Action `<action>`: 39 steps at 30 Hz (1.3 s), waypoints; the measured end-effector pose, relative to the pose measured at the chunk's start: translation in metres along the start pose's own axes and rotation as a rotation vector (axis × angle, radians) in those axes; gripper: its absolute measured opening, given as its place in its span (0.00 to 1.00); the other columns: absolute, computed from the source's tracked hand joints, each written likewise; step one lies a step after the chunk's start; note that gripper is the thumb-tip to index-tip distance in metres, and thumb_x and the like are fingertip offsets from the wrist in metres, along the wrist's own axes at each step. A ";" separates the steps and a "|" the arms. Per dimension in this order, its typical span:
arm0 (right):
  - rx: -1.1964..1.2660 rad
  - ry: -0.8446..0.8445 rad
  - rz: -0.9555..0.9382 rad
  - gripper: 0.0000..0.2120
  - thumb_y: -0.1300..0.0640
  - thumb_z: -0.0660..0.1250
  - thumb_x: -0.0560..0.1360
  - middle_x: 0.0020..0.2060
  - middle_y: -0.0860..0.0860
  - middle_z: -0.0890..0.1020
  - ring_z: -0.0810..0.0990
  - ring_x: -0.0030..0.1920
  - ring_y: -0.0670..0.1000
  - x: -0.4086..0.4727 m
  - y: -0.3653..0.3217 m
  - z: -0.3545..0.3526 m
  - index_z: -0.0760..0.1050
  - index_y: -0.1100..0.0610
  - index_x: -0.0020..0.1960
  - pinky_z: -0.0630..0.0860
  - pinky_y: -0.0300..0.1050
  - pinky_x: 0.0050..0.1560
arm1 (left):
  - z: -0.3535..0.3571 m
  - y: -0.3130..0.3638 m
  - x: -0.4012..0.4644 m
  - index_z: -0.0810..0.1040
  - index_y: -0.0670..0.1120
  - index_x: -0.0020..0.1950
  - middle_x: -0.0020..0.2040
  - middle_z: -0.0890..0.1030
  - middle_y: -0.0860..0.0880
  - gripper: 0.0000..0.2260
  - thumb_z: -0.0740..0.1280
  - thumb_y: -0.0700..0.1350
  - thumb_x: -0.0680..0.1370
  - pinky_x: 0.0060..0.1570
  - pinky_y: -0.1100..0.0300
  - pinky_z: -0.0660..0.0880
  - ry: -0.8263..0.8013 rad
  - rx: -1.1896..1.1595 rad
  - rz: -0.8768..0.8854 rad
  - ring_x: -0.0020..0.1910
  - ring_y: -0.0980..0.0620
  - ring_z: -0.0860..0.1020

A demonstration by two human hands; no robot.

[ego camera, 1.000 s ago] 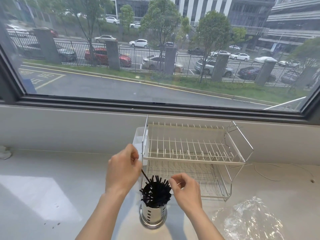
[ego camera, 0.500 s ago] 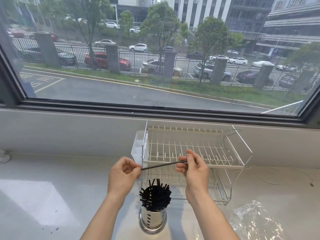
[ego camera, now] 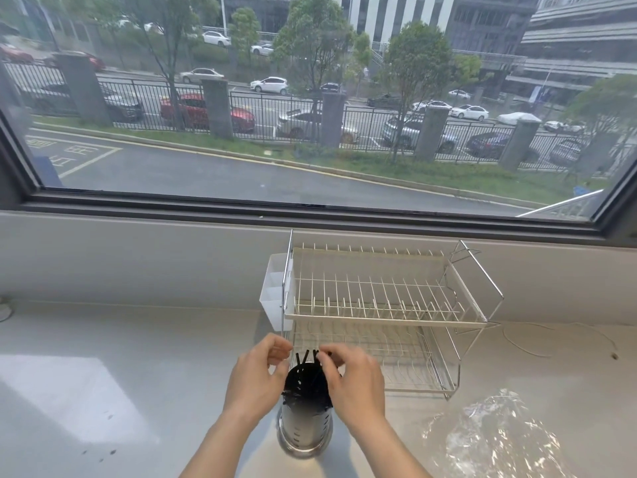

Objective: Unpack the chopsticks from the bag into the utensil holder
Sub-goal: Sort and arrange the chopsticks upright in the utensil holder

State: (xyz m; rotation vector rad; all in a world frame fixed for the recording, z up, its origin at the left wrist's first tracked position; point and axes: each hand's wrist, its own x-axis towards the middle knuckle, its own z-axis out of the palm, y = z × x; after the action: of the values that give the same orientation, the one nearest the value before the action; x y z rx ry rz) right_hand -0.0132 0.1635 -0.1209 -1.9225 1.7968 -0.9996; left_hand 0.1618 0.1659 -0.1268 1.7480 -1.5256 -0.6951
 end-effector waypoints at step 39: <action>0.764 -0.297 0.465 0.25 0.37 0.50 0.82 0.50 0.46 0.88 0.83 0.58 0.44 -0.018 0.020 0.018 0.82 0.45 0.61 0.71 0.49 0.68 | 0.043 -0.008 -0.030 0.85 0.59 0.53 0.56 0.86 0.54 0.24 0.51 0.66 0.78 0.69 0.47 0.71 -0.166 -0.641 -0.204 0.62 0.54 0.80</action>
State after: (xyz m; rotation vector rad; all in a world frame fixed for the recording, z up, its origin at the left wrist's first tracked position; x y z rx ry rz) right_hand -0.0144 0.1738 -0.1516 -1.0594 1.3192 -0.9686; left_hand 0.1288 0.1891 -0.1609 1.3770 -1.0576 -1.2947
